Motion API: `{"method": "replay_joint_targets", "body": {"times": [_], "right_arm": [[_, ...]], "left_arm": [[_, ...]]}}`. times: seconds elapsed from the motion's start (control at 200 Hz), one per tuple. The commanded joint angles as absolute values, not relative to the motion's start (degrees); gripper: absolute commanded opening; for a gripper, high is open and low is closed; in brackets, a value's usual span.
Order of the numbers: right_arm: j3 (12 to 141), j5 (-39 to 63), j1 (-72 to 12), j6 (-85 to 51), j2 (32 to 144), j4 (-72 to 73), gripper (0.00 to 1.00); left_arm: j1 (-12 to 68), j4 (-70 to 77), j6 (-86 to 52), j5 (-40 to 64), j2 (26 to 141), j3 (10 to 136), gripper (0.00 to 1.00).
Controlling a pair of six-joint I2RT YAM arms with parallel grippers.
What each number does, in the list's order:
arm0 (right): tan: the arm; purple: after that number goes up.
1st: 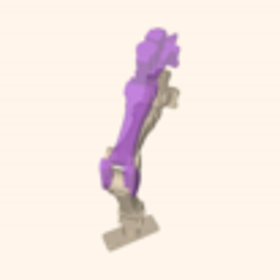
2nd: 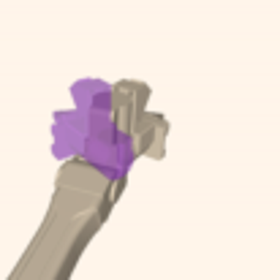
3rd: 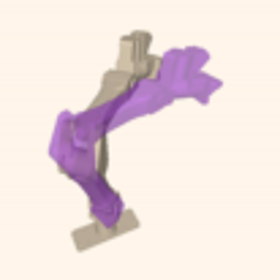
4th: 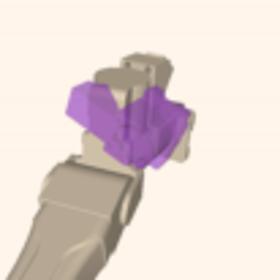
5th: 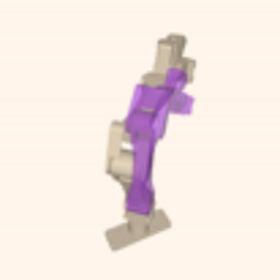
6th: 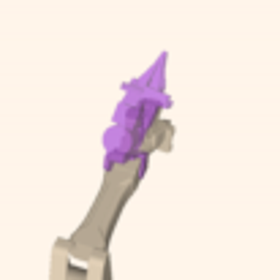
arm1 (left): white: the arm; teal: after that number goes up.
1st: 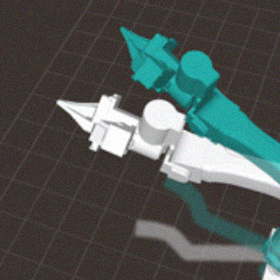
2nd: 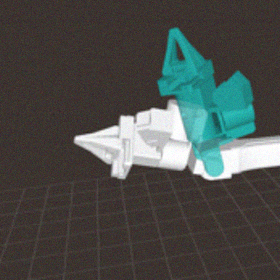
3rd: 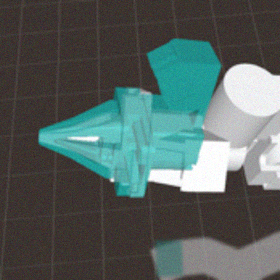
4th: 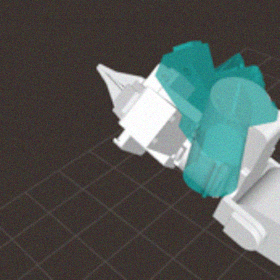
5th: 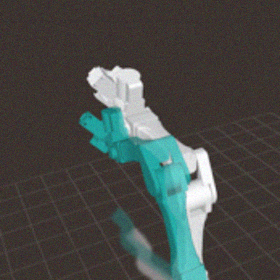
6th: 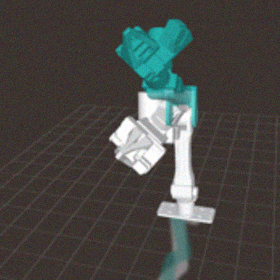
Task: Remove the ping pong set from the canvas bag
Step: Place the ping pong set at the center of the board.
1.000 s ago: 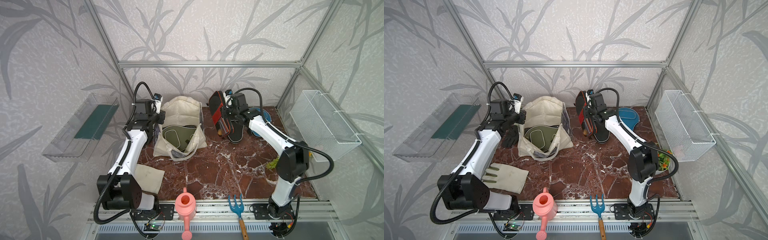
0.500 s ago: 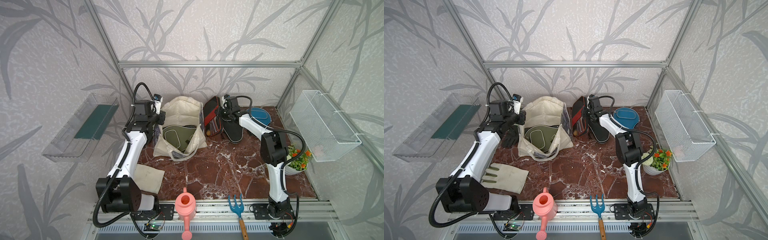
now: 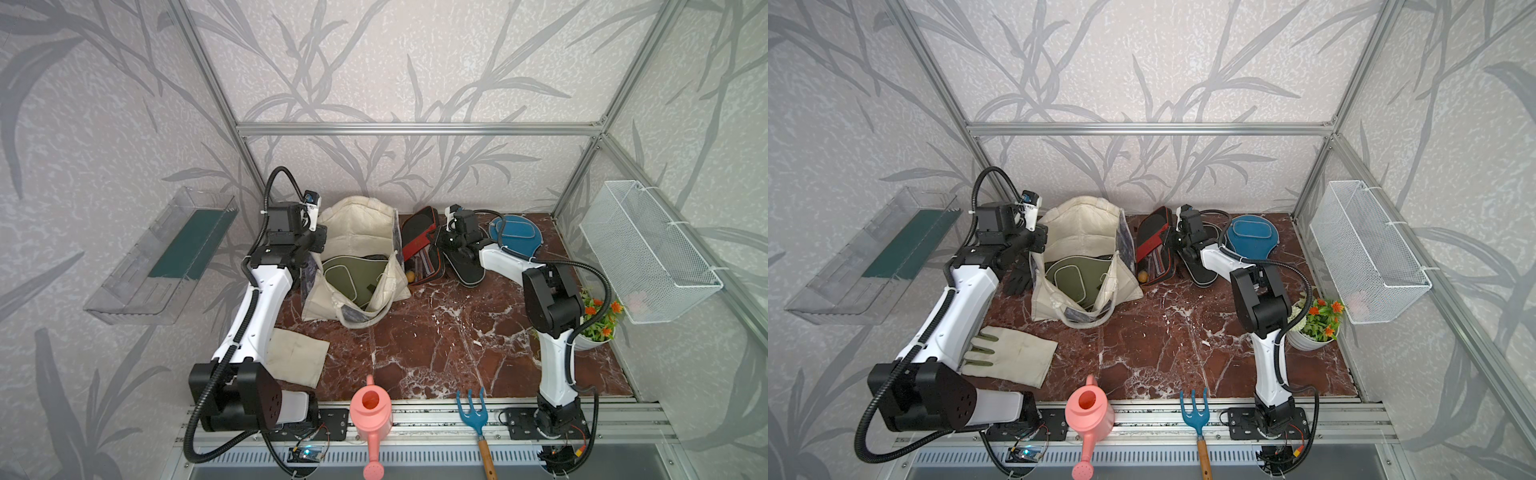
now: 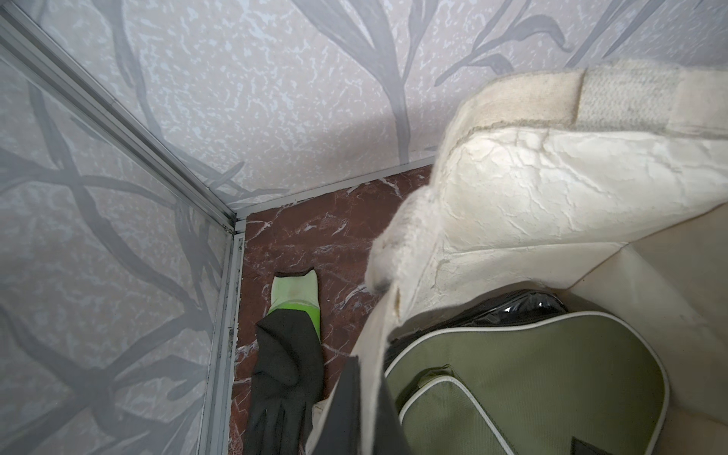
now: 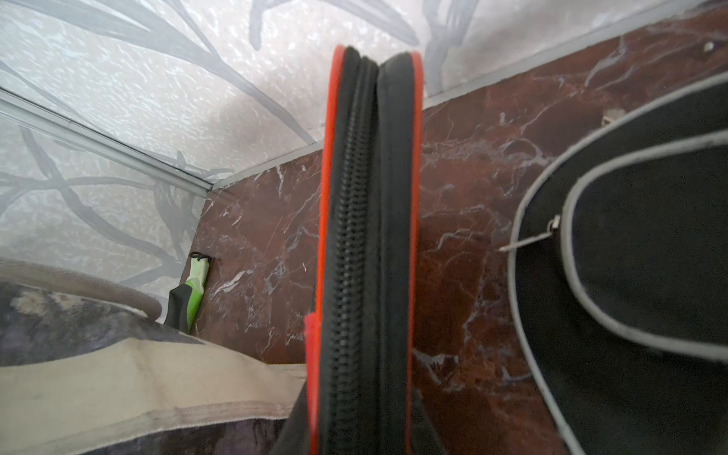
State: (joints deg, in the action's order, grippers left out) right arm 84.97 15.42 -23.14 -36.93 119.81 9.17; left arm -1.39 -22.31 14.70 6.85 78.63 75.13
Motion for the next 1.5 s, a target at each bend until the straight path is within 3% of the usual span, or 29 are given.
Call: {"method": "replay_joint_targets", "body": {"times": [0.0, 0.21, 0.675, 1.035, 1.495], "right_arm": [[77.7, 16.9, -26.7, -35.1, 116.7, 9.9, 0.0], [73.6, 14.6, -27.9, -34.3, 113.1, 9.4, 0.0], [91.4, 17.3, -21.1, -31.0, 128.9, -0.8, 0.0], [93.8, 14.5, -20.7, -37.0, 134.7, -1.8, 0.0], [91.9, 13.5, -20.5, -37.0, 134.7, -3.6, 0.47]], "left_arm": [[-1.4, -16.9, 16.3, 6.9, 77.1, 75.8, 0.0], [-1.5, -16.4, 16.3, 7.1, 78.2, 76.0, 0.0], [-1.4, -16.1, 15.3, 9.6, 78.4, 75.8, 0.0], [-1.4, -16.3, 15.2, 12.5, 79.3, 76.7, 0.0], [-1.4, -16.3, 14.9, 13.6, 79.1, 76.2, 0.0]]}}
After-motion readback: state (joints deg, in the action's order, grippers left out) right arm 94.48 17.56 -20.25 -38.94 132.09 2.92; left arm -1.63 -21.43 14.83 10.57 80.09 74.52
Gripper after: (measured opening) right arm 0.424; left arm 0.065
